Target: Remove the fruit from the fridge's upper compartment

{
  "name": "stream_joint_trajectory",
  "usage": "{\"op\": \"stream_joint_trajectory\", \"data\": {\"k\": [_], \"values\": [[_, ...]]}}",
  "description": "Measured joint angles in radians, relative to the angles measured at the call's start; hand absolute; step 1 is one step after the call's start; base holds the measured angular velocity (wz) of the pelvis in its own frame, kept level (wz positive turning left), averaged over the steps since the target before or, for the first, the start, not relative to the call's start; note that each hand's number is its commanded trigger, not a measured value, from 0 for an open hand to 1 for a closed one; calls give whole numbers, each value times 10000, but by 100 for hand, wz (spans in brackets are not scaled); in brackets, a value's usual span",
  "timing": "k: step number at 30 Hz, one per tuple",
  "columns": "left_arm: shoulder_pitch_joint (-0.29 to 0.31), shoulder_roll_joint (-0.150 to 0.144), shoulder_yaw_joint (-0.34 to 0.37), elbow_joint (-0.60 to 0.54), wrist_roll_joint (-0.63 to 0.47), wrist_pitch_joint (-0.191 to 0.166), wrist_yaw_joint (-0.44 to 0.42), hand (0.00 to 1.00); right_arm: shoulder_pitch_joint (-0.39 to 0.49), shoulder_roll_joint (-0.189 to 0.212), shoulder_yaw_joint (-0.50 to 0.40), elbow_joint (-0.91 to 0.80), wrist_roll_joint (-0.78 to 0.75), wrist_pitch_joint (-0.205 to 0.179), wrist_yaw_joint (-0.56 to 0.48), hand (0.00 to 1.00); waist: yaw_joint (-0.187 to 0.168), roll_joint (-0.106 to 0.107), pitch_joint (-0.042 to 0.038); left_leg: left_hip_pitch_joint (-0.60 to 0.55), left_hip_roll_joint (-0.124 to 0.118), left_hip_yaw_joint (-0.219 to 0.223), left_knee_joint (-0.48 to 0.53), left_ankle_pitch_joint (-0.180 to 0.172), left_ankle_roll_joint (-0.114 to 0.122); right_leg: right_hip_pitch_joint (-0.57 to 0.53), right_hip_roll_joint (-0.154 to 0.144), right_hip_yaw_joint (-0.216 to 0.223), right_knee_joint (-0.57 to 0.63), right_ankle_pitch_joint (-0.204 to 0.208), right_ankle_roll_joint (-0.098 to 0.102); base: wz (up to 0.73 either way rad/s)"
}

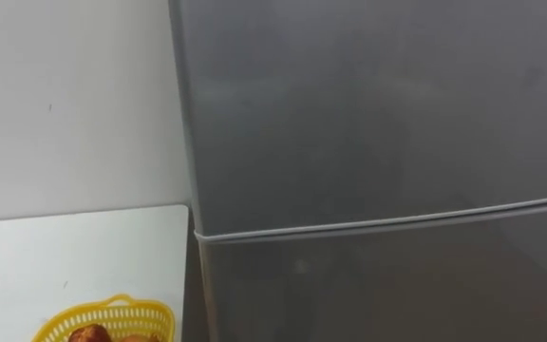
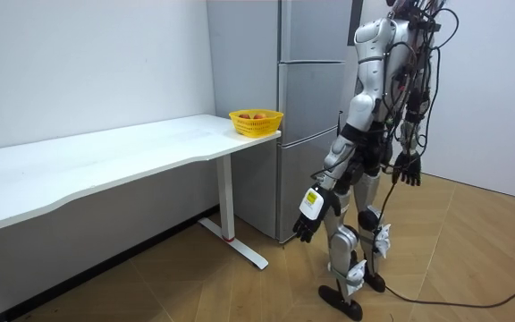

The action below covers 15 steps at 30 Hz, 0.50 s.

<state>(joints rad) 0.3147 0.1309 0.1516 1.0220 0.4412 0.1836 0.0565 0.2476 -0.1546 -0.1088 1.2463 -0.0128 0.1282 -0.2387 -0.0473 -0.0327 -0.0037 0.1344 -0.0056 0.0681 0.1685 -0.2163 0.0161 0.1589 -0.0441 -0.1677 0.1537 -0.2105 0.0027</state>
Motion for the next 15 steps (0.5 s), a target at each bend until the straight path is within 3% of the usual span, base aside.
{"op": "stream_joint_trajectory", "data": {"k": [5,10,15], "values": [[-335,-26,-758,177,-144,130,4,0,-779,7,554,195,-355,160,475,0,215,-29,16,23,-52,-46,38,-1,4,137,-52,-81,-36,-1,20,7],[-406,-57,-877,313,-157,156,-79,0,-1185,8,899,177,-370,145,989,0,290,-4,47,58,-76,-139,9,-13,22,193,-72,-152,-38,-43,39,5],[-440,-61,-875,397,-160,193,-284,0,-1105,10,1111,202,-369,181,1391,0,265,-11,144,2,-78,-181,12,-13,21,159,-73,-198,-40,-76,30,3]]}}
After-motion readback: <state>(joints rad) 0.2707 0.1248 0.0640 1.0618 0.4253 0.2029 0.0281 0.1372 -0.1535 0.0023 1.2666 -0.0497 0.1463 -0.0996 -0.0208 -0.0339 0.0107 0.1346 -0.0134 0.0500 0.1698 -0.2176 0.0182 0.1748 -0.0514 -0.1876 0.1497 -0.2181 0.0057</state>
